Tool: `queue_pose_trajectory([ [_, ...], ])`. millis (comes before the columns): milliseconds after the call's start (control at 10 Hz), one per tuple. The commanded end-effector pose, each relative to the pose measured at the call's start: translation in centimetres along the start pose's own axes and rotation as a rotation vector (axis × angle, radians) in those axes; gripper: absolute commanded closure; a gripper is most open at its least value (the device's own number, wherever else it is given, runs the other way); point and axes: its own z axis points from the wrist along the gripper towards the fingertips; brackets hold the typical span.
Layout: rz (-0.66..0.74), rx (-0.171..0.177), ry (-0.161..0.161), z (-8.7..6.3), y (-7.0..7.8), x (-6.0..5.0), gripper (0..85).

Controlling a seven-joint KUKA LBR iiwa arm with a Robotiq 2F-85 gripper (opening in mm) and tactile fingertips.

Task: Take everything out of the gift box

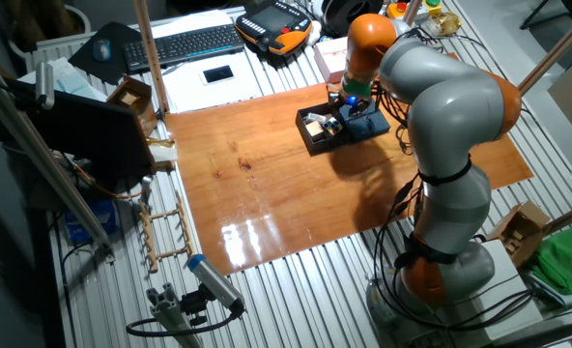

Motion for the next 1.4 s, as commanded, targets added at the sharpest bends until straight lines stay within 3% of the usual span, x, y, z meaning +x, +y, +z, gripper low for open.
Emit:
queue_pose_trajectory([
  [0, 0.245, 0.014, 0.0, 0.0, 0.0, 0.0, 38.0],
  [100, 0.24, 0.026, 0.009, 0.0, 0.0, 0.1, 40.0],
  [200, 0.211, 0.048, -0.003, 0.0, 0.1, 0.1, 54.7],
  [300, 0.208, 0.06, -0.015, 0.0, 0.1, 0.2, 63.0],
  [500, 0.214, 0.074, 0.01, 0.1, 0.3, 0.6, 75.7],
  [600, 0.218, 0.053, 0.001, 0.1, 0.4, 0.7, 75.3],
  [700, 0.256, 0.029, -0.005, 0.2, 0.4, 0.8, 67.0],
  [900, 0.356, 0.034, -0.001, 0.2, 0.5, 0.9, 70.0],
  [1000, 0.503, 0.03, 0.037, 0.2, 0.5, 1.0, 70.7],
  [1100, 0.586, 0.037, 0.049, 0.2, 0.6, 1.0, 70.7],
  [1300, 0.704, 0.031, 0.038, 0.2, 0.6, 1.1, 68.0],
])
